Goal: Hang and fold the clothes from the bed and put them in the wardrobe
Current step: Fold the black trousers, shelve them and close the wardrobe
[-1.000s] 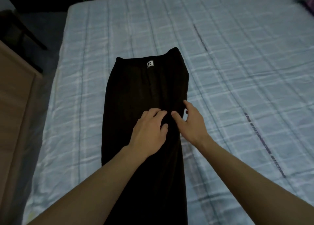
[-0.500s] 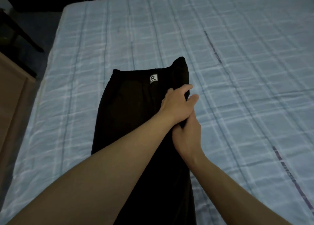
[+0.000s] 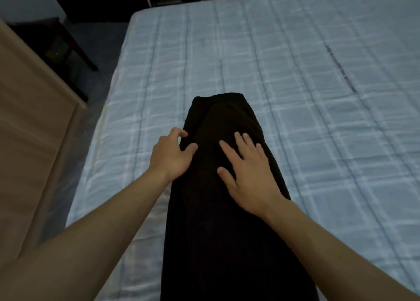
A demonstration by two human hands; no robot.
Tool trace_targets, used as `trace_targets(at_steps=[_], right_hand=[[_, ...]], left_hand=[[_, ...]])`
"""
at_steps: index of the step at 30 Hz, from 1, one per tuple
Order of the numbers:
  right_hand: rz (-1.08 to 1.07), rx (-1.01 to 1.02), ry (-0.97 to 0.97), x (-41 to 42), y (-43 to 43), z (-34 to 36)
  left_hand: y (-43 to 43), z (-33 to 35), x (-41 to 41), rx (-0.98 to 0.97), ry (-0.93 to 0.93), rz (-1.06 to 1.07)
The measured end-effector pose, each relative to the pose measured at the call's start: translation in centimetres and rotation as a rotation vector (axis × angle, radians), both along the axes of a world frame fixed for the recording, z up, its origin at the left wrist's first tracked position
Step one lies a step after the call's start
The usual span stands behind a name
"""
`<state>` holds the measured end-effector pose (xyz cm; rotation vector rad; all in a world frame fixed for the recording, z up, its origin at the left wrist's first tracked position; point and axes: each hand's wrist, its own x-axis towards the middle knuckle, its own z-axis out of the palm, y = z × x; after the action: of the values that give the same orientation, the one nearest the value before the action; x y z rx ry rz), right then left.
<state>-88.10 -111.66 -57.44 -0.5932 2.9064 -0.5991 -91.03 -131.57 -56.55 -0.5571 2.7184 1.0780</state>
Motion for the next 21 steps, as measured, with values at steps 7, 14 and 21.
trace_targets(at_steps=[7, 14, 21], right_hand=[[0.003, 0.18, 0.001, -0.7, -1.3, -5.1], [-0.189, -0.232, 0.255, -3.0, 0.9, -2.8], [-0.463, -0.395, -0.316, -6.5, 2.1, -2.6]], left_hand=[[2.2, -4.0, -4.0, -0.099, -0.025, -0.036], [1.8, -3.2, -4.6, 0.037, -0.014, 0.11], [1.1, -4.0, -4.8, 0.2, -0.041, 0.144]])
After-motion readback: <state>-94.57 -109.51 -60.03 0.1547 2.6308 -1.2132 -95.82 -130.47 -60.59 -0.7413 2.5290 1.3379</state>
